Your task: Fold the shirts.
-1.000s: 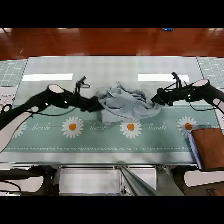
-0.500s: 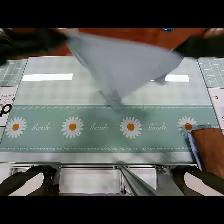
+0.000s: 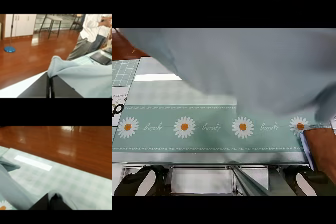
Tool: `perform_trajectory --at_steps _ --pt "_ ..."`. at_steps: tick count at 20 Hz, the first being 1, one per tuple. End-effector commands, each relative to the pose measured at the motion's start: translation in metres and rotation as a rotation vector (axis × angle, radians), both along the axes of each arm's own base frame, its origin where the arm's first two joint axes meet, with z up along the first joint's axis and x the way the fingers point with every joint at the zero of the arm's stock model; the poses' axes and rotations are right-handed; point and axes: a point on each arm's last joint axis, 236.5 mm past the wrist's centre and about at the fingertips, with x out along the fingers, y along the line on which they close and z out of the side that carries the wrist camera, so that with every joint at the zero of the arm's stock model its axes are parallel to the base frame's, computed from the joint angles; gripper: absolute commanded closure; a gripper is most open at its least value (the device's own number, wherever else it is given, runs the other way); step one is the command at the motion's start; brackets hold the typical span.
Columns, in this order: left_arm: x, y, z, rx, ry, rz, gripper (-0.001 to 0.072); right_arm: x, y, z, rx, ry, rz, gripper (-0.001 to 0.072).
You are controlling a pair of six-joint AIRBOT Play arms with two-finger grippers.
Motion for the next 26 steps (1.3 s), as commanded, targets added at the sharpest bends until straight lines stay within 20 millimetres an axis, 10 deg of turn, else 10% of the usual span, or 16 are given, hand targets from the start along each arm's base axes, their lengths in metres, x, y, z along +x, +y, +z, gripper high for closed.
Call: perform_trajectory --at_steps 1,8,17,24,25,26 --pt "-0.053 -0.009 0.011 0.076 -0.09 0.024 0.0687 -0.054 -0.009 -0.007 -0.026 0.023 -0.039 0.0693" --pt "-0.066 -0.017 -0.027 0.125 0.032 -0.026 0.0687 -0.036 0.003 -0.057 0.018 0.194 0.005 0.0693" --pt "0.113 0.036 -0.158 -0.024 0.443 0.059 0.0687 0.141 0.049 -0.196 0.203 0.462 0.191 0.0693" --pt "0.235 0.016 -0.366 -0.085 0.908 0.012 0.0686 0.273 0.058 -0.369 0.391 0.758 0.119 0.0691" --pt "0.238 0.01 -0.397 -0.083 0.974 -0.003 0.0564 0.283 0.057 -0.387 0.412 0.783 0.096 0.0557" --pt "0.232 -0.001 -0.423 -0.077 1.055 -0.045 0.0205 0.292 0.056 -0.404 0.427 0.809 0.073 0.0294"
